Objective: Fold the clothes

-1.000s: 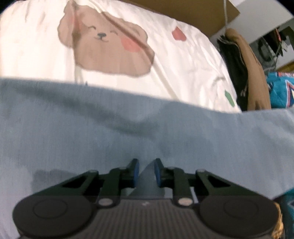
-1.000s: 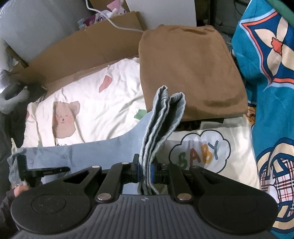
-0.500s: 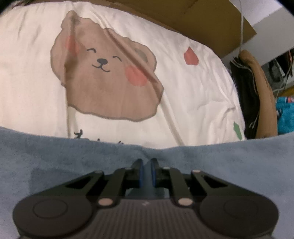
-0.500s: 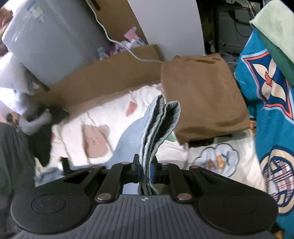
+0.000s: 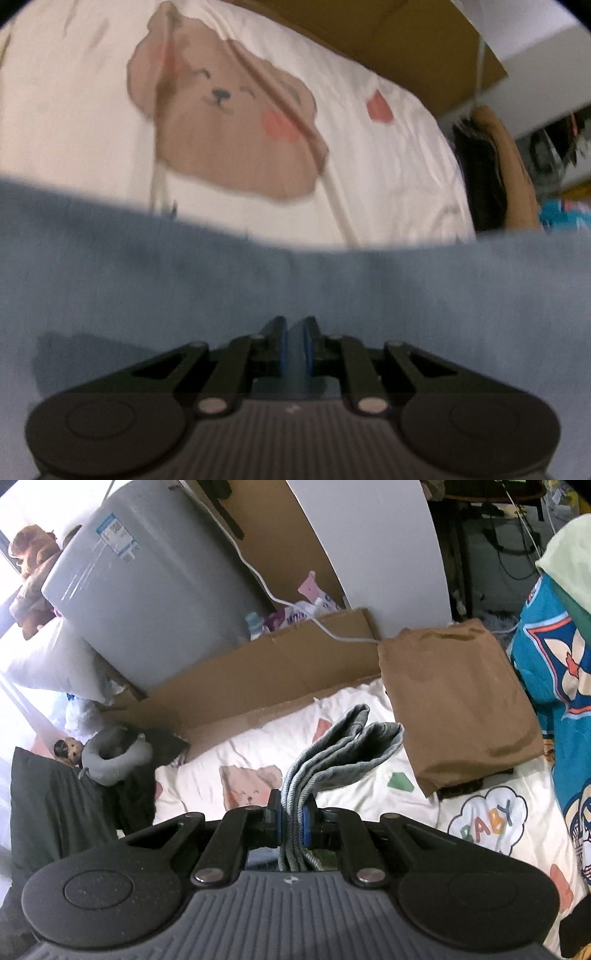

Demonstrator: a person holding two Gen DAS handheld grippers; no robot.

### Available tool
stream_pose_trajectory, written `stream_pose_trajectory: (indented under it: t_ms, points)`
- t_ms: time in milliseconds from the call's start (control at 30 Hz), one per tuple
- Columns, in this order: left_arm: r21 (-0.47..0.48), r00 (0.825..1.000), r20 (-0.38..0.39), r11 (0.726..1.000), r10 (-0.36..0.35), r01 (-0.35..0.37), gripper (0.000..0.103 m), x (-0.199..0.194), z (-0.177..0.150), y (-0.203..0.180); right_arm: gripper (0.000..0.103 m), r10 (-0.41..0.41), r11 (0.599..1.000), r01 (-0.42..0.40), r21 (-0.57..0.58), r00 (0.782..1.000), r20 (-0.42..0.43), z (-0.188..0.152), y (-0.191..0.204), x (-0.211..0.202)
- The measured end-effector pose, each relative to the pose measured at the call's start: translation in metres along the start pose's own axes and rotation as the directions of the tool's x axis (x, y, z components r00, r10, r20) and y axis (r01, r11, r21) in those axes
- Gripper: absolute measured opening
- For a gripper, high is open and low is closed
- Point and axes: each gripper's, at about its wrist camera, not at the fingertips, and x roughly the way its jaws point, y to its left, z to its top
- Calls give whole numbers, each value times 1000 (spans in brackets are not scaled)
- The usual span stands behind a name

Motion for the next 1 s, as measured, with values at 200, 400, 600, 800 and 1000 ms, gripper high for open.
stream_pose_trajectory:
  t_ms: [200,400,600,800,1000]
  points:
    - [1,995,-92,999,-45,46,11,-17,-56,6,10,21,999,-22,-29,1000,-3,1,16,6]
    - [35,977,-202,996,-68,76,11,-31,-92,8,10,29,999,-29,-22,1000,-2,0,21,7]
    - [22,972,-226,997,-70,77,11,-42,-112,11,10,26,1000,-27,-13,1000,-3,-3,21,6]
    - [18,972,-223,996,-80,86,21,-58,-119,12,10,63,998,-63,-11,998,-3,-4,32,5]
    - [-13,985,-156,997,-75,74,28,-91,-119,29,10,140,989,-141,-50,990,-20,-9,62,2]
